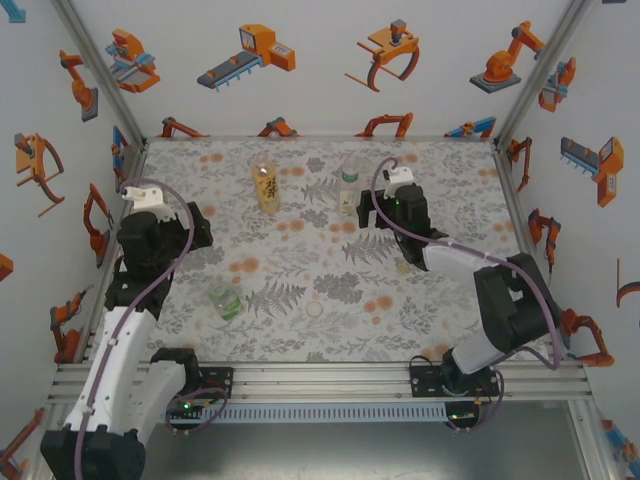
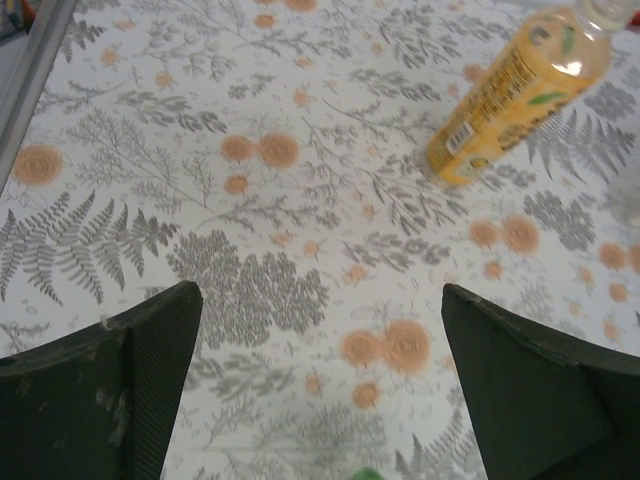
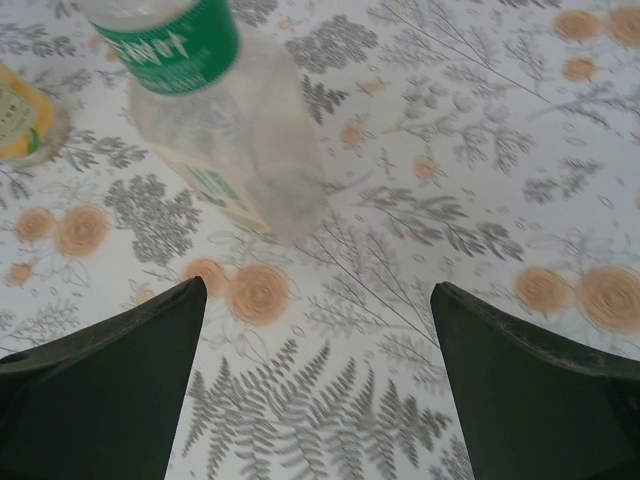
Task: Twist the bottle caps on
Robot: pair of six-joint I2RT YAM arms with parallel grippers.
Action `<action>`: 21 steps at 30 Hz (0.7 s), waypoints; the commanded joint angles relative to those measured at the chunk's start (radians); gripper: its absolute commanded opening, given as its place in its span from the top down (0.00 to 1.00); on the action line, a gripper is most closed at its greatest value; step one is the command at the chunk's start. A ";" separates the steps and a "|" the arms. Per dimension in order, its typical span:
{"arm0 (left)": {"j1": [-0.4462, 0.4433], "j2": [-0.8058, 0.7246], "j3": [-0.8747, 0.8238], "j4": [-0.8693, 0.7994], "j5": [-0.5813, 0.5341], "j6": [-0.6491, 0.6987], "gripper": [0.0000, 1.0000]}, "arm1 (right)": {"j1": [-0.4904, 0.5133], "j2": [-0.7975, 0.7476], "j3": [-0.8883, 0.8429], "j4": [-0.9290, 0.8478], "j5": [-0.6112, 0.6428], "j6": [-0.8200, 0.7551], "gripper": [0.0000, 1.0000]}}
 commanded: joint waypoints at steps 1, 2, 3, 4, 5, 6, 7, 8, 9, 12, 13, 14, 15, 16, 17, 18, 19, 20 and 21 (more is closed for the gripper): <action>-0.005 -0.072 0.061 -0.231 0.035 0.034 0.03 | 0.035 0.043 0.072 0.059 0.044 0.016 0.16; -0.005 -0.095 0.071 -0.265 0.024 0.050 0.03 | 0.045 0.060 0.089 0.063 0.050 0.015 0.16; -0.005 -0.120 0.075 -0.292 0.009 0.066 0.03 | 0.055 0.077 0.106 0.065 0.054 0.015 0.16; -0.005 -0.139 0.071 -0.308 -0.003 0.079 0.03 | 0.062 0.092 0.119 0.067 0.057 0.015 0.16; -0.005 -0.163 0.063 -0.319 -0.013 0.095 0.03 | 0.070 0.109 0.136 0.068 0.060 0.015 0.16; -0.005 -0.189 0.052 -0.331 -0.025 0.110 0.03 | 0.078 0.127 0.154 0.068 0.066 0.014 0.16; -0.004 -0.207 0.045 -0.335 -0.039 0.115 0.03 | 0.084 0.142 0.169 0.068 0.075 0.016 0.16; -0.004 -0.226 0.044 -0.341 -0.058 0.117 0.03 | 0.090 0.160 0.187 0.068 0.090 0.020 0.16; -0.005 -0.239 0.044 -0.344 -0.066 0.120 0.03 | 0.095 0.178 0.202 0.067 0.104 0.027 0.16; -0.005 -0.271 0.035 -0.322 -0.077 0.127 0.03 | 0.105 0.232 0.255 0.063 0.150 0.061 0.16; -0.005 -0.277 0.031 -0.318 -0.083 0.126 0.03 | 0.107 0.253 0.275 0.063 0.160 0.071 0.16; -0.005 -0.280 0.030 -0.318 -0.084 0.126 0.03 | 0.109 0.273 0.293 0.066 0.173 0.078 0.16; -0.004 -0.279 0.031 -0.319 -0.087 0.130 0.03 | 0.111 0.289 0.307 0.068 0.188 0.082 0.16; -0.005 -0.278 0.033 -0.324 -0.093 0.132 0.03 | 0.113 0.308 0.323 0.070 0.209 0.085 0.16; -0.004 -0.277 0.035 -0.329 -0.101 0.131 0.03 | 0.114 0.325 0.340 0.071 0.228 0.086 0.16; -0.005 -0.275 0.036 -0.333 -0.104 0.132 0.03 | 0.114 0.338 0.353 0.073 0.238 0.088 0.16; -0.005 -0.271 0.038 -0.337 -0.110 0.133 0.03 | 0.114 0.353 0.365 0.076 0.247 0.088 0.16; -0.005 -0.269 0.038 -0.339 -0.113 0.131 0.03 | 0.114 0.365 0.375 0.081 0.254 0.087 0.16; -0.005 -0.269 0.037 -0.339 -0.114 0.131 0.03 | 0.115 0.375 0.382 0.087 0.260 0.085 0.17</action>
